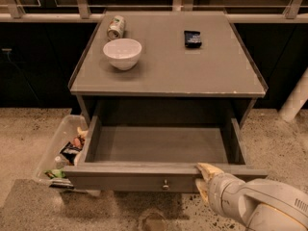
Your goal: Open top drawer
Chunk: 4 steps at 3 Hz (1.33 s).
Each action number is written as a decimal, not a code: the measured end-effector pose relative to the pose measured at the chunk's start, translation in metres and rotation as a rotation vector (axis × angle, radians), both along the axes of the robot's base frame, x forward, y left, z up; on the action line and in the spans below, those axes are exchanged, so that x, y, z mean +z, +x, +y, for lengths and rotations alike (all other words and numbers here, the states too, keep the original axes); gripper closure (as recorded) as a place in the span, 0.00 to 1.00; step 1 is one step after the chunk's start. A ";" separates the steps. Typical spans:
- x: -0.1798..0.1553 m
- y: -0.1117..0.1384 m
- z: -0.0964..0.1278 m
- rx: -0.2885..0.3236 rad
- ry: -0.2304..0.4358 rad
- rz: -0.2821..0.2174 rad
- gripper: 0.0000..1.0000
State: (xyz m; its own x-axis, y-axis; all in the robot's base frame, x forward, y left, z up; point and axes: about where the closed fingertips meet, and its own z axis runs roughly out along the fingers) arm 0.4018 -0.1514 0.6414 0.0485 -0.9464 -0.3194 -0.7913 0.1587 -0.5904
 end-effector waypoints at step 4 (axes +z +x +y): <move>0.008 -0.007 0.000 -0.028 0.035 -0.007 1.00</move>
Offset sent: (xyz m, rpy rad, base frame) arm -0.2582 -0.0566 -0.0200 0.2612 -0.2197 -0.2520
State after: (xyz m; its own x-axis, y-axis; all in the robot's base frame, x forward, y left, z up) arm 0.3944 -0.1509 0.6497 0.0248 -0.9355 -0.3525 -0.7824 0.2014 -0.5894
